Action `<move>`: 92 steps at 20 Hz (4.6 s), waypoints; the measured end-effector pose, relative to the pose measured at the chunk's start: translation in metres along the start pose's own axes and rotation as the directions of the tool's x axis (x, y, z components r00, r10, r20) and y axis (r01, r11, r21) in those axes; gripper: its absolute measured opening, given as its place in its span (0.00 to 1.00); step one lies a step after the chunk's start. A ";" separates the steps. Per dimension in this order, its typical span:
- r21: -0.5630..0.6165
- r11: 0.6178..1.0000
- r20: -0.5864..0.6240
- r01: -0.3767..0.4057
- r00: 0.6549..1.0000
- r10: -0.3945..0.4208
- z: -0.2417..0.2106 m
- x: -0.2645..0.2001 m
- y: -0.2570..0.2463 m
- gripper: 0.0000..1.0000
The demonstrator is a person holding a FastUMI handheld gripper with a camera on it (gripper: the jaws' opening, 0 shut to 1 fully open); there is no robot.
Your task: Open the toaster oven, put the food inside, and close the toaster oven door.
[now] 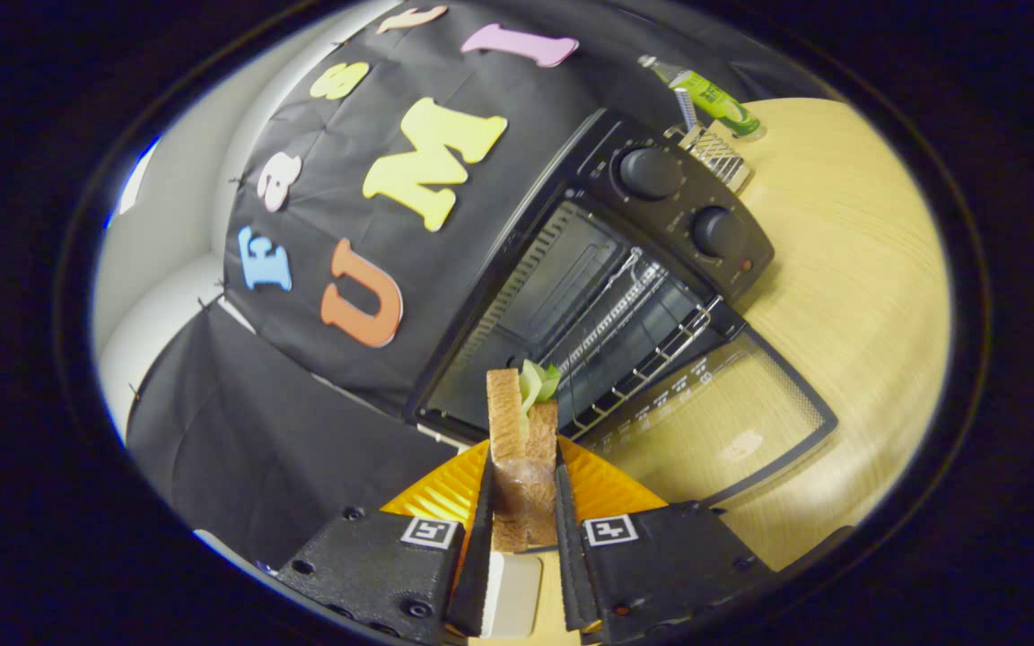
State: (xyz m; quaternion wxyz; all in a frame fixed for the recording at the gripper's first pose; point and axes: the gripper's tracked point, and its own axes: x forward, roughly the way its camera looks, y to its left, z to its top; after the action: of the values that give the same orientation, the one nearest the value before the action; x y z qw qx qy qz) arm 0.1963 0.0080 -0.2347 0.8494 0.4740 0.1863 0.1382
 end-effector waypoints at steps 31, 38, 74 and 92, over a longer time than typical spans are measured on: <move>0.107 0.985 0.221 0.136 0.963 -0.157 0.067 0.128 -0.027 0.39; -0.266 0.943 0.078 0.201 0.979 -0.186 0.030 0.138 -0.016 0.67; -0.780 0.553 -0.002 0.293 0.882 -0.471 -0.027 0.056 -0.023 1.00; -0.715 0.554 -0.020 0.426 0.780 -0.626 -0.083 -0.055 -0.072 1.00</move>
State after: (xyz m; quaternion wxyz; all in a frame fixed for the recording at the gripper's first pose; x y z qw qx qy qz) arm 0.1142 0.0103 -0.3263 0.9277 0.0295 0.3721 -0.0034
